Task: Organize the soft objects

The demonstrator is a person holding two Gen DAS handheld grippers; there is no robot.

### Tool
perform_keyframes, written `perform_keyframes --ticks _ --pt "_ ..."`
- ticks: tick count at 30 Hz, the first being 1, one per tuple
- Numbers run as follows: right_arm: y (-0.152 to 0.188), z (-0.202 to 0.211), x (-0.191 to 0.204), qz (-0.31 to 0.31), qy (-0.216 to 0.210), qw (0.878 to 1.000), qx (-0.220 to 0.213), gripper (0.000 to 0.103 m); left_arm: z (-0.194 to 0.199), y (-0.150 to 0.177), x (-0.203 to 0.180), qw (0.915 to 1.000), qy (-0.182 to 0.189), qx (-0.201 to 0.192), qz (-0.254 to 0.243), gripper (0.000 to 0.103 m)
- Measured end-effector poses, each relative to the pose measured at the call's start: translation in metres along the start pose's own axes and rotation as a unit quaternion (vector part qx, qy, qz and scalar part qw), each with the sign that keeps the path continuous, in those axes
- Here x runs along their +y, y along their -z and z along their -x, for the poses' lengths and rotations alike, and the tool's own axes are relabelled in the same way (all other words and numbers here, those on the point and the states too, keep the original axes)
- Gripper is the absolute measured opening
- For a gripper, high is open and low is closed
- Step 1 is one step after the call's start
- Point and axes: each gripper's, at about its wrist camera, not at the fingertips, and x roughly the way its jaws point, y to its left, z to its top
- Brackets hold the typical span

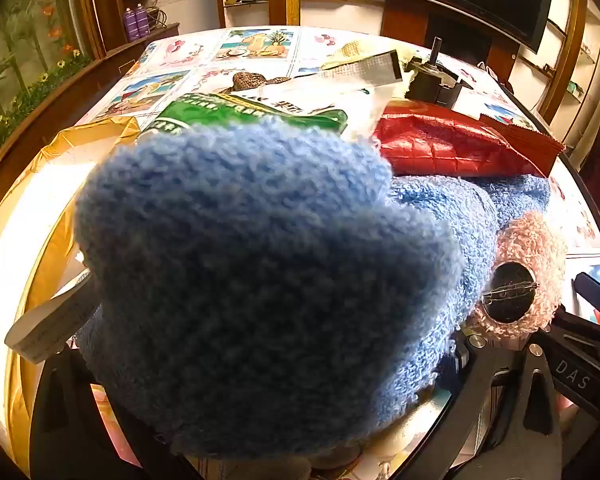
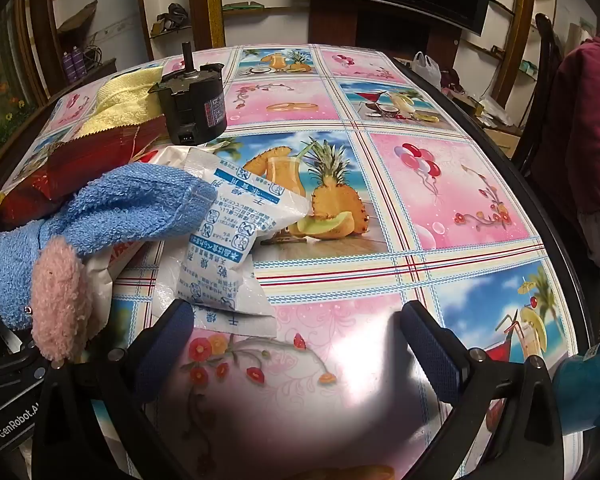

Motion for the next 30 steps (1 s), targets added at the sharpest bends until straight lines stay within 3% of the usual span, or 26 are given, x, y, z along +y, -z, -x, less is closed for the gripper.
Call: perform_keyframes --ticks 16,23,30 --pt "0.0 0.0 0.0 0.0 0.0 1.0 -0.001 0.103 0.0 0.0 0.0 1.0 0.0 0.001 -0.001 0.103" --pt "0.0 0.0 0.0 0.0 0.0 1.0 0.0 0.103 0.01 0.008 0.005 0.997 0.042 0.026 -0.06 0.103" --pt "-0.001 0.0 0.001 0.009 -0.008 1.0 0.006 0.103 0.018 0.027 0.01 0.9973 0.042 0.007 -0.06 0.103"
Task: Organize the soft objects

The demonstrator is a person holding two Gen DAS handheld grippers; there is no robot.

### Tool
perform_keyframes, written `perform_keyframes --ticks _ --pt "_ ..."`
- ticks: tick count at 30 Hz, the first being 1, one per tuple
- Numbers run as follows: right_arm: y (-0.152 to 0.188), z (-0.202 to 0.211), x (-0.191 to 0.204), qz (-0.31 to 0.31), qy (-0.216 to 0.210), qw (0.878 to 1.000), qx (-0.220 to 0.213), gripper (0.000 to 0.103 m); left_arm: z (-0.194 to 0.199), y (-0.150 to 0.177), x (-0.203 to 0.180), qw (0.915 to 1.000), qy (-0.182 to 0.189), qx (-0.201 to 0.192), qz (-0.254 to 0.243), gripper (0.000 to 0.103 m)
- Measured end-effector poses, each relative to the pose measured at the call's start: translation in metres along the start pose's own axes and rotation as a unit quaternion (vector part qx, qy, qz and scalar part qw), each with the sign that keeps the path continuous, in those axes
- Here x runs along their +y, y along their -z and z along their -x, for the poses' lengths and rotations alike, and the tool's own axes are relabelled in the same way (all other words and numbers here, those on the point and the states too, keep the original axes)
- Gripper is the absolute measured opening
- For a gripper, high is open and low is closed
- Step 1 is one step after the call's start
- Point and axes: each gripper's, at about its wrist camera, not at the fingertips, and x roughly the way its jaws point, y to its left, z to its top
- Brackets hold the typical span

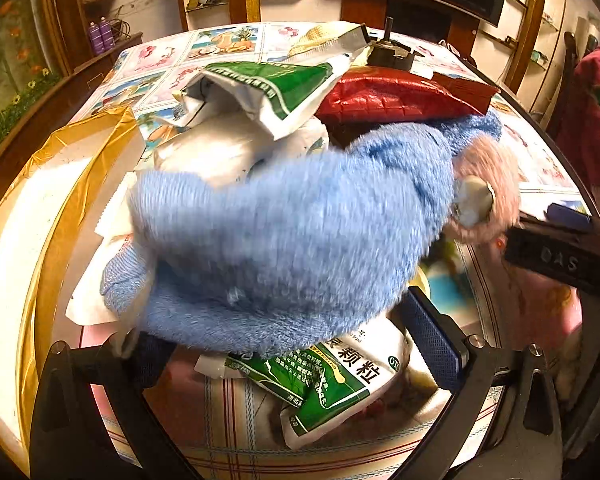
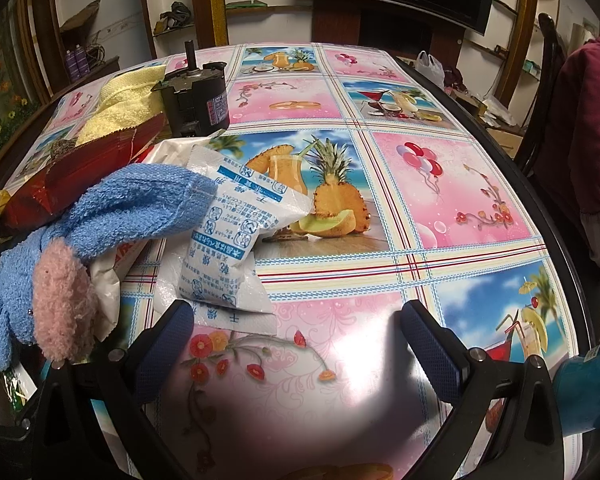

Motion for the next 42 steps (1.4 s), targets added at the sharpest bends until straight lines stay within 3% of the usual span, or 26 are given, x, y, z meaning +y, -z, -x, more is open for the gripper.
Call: perform_keyframes --ticks 4,7,10,12,18,24,26,27,28,30,32,34,39,42 --pt "0.004 0.005 -0.005 0.0 0.0 1.0 0.027 0.103 0.003 0.001 -0.002 1.0 -0.001 0.006 0.003 0.103" --pt "0.012 0.012 -0.005 0.013 -0.007 0.999 0.045 0.103 0.006 0.003 -0.003 0.9995 0.017 0.021 -0.016 0.103" --pt "0.012 0.01 -0.001 0.035 -0.02 0.998 0.042 0.103 0.022 0.012 0.001 0.9973 0.068 0.026 -0.008 0.094" --pt "0.014 0.012 -0.002 0.042 -0.026 0.998 0.036 0.103 0.04 0.017 0.006 0.9953 0.096 0.011 -0.005 0.094" --pt "0.017 0.014 -0.003 0.043 -0.028 0.998 0.028 0.103 0.078 0.008 0.022 0.9931 0.09 -0.071 -0.021 0.094" --pt "0.017 0.014 -0.004 0.044 -0.032 0.998 0.022 0.103 0.063 -0.036 0.026 0.9944 0.074 -0.071 -0.027 0.094" --pt "0.018 0.015 -0.004 0.044 -0.033 0.998 0.021 0.103 0.042 -0.047 0.02 0.9955 0.081 -0.037 -0.033 0.094" --pt "0.018 0.015 -0.004 0.045 -0.033 0.998 0.021 0.103 0.032 -0.044 0.015 0.996 0.083 -0.009 -0.033 0.088" --pt "0.018 0.015 -0.003 0.045 -0.034 0.998 0.021 0.103 0.019 -0.04 0.007 0.9945 0.093 0.03 -0.038 0.073" --pt "0.019 0.016 -0.004 0.046 -0.036 0.998 0.02 0.103 0.011 -0.023 -0.011 0.9807 0.165 0.086 -0.059 0.062" --pt "0.02 0.016 -0.004 0.045 -0.037 0.998 0.019 0.103 0.021 -0.008 -0.018 0.9696 0.212 0.102 -0.068 0.062" --pt "0.02 0.016 -0.004 0.046 -0.037 0.998 0.019 0.103 0.04 -0.001 -0.011 0.9684 0.225 0.083 -0.068 0.062" --pt "0.02 0.016 -0.003 0.044 -0.035 0.998 0.018 0.103 0.074 0.001 0.031 0.9825 0.182 0.015 -0.037 0.062" --pt "0.02 0.017 -0.005 0.041 -0.037 0.998 0.02 0.103 0.08 0.005 0.04 0.9835 0.178 0.0 -0.031 0.062"
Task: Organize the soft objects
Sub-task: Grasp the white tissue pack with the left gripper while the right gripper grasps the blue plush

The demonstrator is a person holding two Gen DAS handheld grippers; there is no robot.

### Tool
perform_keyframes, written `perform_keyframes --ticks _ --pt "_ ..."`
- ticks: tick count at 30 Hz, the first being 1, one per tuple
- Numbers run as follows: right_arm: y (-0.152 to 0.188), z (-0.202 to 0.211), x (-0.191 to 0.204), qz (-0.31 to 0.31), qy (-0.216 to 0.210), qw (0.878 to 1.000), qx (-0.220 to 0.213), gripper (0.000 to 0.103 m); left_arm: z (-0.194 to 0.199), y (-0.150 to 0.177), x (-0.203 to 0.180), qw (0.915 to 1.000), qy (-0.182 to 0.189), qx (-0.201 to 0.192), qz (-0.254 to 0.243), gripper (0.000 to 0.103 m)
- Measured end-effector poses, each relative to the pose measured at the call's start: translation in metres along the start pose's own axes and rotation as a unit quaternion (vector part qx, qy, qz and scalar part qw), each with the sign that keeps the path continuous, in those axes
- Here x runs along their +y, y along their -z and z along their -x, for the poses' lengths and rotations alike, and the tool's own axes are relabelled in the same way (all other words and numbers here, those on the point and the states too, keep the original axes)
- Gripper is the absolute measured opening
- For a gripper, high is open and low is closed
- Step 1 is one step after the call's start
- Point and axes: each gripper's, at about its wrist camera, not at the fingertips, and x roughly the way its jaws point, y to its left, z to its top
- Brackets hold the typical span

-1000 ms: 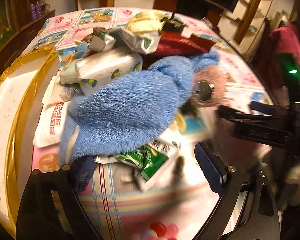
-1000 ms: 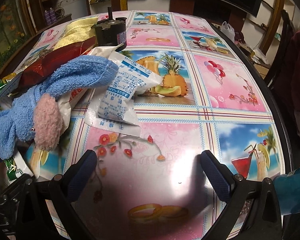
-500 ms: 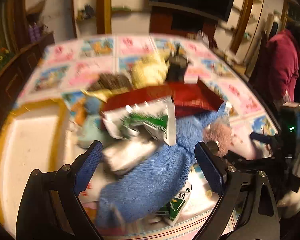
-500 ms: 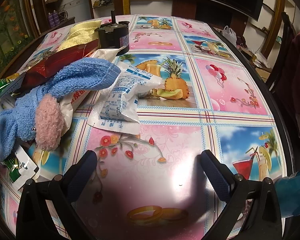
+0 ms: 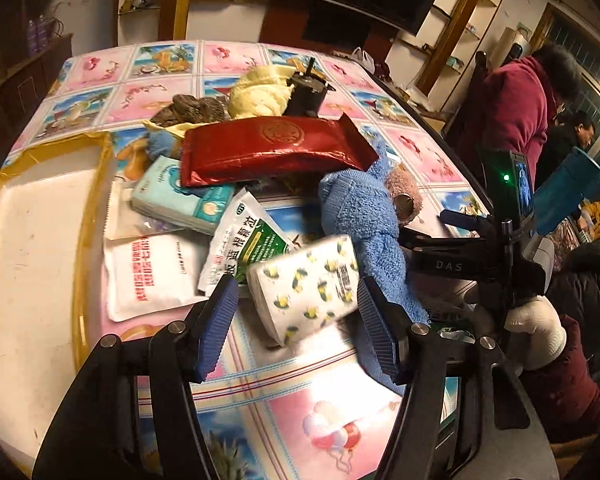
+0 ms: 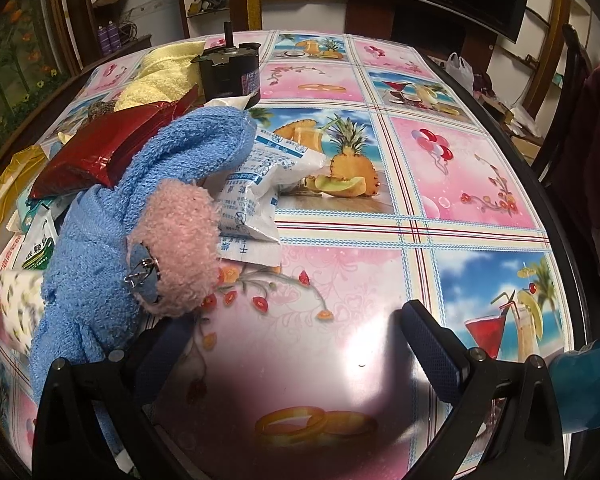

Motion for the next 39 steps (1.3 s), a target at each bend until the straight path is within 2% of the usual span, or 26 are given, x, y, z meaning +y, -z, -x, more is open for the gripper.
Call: perform_keyframes --ticks 3,7,8,10,12,14,15,18,20,22,24,26,29,30,32,34,36,39 --pt "0.002 0.01 -0.013 -0.023 -0.017 1.0 -0.001 0.102 0.005 0.003 0.006 0.9999 -0.011 -0.013 0.0 0.062" --pt "0.008 0.048 -0.025 -0.032 -0.031 0.997 -0.055 0.101 0.002 0.009 0.001 0.9997 -0.004 -0.02 -0.015 0.062" --pt "0.008 0.059 -0.023 -0.027 -0.046 0.996 -0.068 0.097 -0.001 0.01 -0.001 0.9996 -0.001 -0.018 -0.024 0.062" --pt "0.005 0.073 -0.014 -0.018 -0.105 0.991 -0.076 0.09 -0.006 0.01 -0.006 0.9992 0.002 -0.011 -0.039 0.062" --pt "0.0 0.077 0.003 -0.002 -0.183 0.981 -0.059 0.082 -0.016 0.008 -0.013 0.9979 -0.003 -0.004 -0.064 0.062" --pt "-0.006 0.072 0.026 0.016 -0.227 0.973 -0.036 0.068 -0.025 0.009 -0.016 0.9964 -0.016 0.009 -0.083 0.062" --pt "-0.01 0.067 0.036 0.023 -0.229 0.973 -0.026 0.066 -0.03 0.009 -0.018 0.9953 -0.023 0.016 -0.092 0.062" --pt "-0.022 0.052 0.06 0.039 -0.194 0.98 -0.018 0.062 -0.039 0.011 -0.018 0.9932 -0.033 0.029 -0.108 0.062" --pt "-0.027 0.042 0.073 0.047 -0.187 0.981 -0.009 0.06 -0.042 0.01 -0.017 0.9922 -0.041 0.028 -0.114 0.062" --pt "-0.028 0.033 0.078 0.056 -0.15 0.987 -0.002 0.06 -0.047 0.007 -0.016 0.9924 -0.041 0.026 -0.114 0.063" --pt "-0.027 0.023 0.082 0.06 -0.139 0.988 0.008 0.06 -0.052 0.003 -0.017 0.9921 -0.041 0.019 -0.117 0.064" --pt "-0.025 0.016 0.081 0.06 -0.132 0.989 0.019 0.047 -0.056 0.0 -0.019 0.9923 -0.043 0.013 -0.116 0.069" --pt "-0.022 0.017 0.074 0.048 -0.143 0.988 0.017 0.042 -0.059 -0.001 -0.019 0.9938 -0.024 0.024 -0.106 0.07" --pt "-0.021 0.02 0.072 0.045 -0.146 0.988 0.016 0.042 -0.059 0.0 -0.019 0.994 -0.018 0.029 -0.104 0.068" --pt "-0.019 0.026 0.068 0.044 -0.153 0.987 0.01 0.041 -0.055 0.002 -0.02 0.994 -0.005 0.029 -0.106 0.051" --pt "-0.017 0.033 0.066 0.047 -0.153 0.987 0.001 0.041 -0.047 0.004 -0.019 0.9949 0.007 0.027 -0.097 0.024" --pt "-0.016 0.038 0.066 0.043 -0.157 0.987 -0.008 0.041 -0.038 0.005 -0.016 0.9958 0.014 0.021 -0.088 0.005" --pt "-0.016 0.048 0.063 0.037 -0.167 0.985 -0.021 0.041 -0.029 0.008 -0.012 0.9969 0.007 0.017 -0.076 0.005"
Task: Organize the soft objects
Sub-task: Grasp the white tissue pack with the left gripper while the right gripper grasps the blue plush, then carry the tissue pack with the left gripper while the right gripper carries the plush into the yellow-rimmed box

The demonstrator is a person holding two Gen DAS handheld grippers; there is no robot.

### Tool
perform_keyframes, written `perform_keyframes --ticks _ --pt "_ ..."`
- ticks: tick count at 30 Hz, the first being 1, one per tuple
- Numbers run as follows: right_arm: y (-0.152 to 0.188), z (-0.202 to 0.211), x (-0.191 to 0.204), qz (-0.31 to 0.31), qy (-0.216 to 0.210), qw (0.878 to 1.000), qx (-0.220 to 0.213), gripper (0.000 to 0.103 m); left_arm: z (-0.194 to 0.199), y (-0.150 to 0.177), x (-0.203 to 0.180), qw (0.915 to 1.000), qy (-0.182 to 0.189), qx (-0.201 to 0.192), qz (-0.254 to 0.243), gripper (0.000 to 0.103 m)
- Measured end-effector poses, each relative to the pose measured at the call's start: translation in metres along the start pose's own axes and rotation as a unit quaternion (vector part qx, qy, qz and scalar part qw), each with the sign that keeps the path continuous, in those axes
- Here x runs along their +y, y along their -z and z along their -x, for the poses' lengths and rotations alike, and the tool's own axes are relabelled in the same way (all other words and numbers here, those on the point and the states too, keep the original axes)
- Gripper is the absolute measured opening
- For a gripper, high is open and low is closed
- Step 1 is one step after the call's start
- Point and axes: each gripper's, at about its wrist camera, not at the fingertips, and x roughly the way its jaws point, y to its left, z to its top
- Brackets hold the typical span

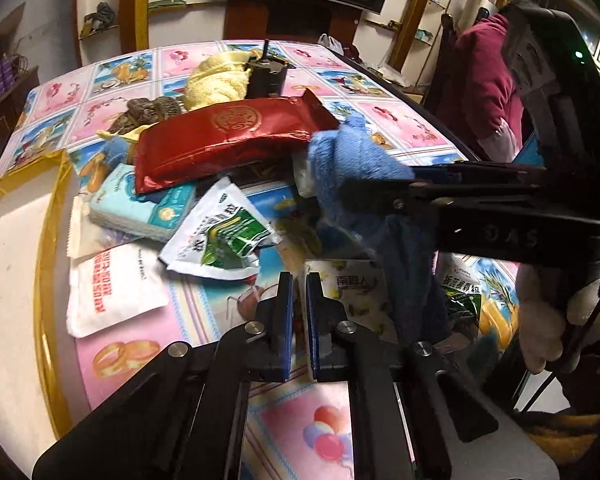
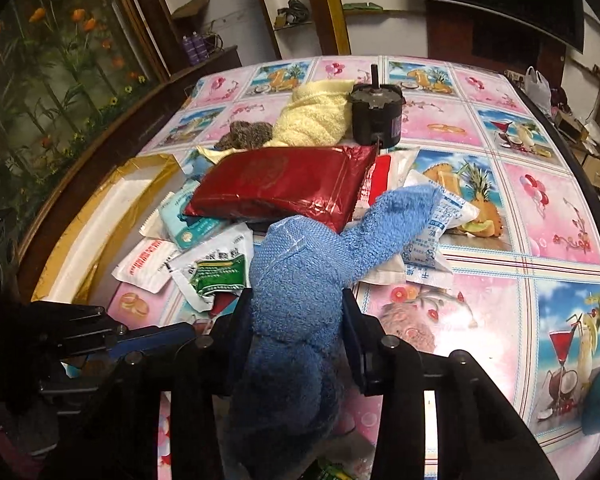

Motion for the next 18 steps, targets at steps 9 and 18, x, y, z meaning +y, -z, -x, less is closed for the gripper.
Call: perform_keyframes --ticks 9,18 --pt "0.0 0.039 -0.006 -0.006 -0.027 0.999 -0.038 0.041 0.017 0.006 -0.009 0.9994 0.02 -0.017 0.024 0.062" --pt "0.009 0.101 -0.035 -0.038 -0.051 0.993 -0.096 0.041 -0.014 0.007 -0.049 0.9994 -0.013 0.011 -0.03 0.063"
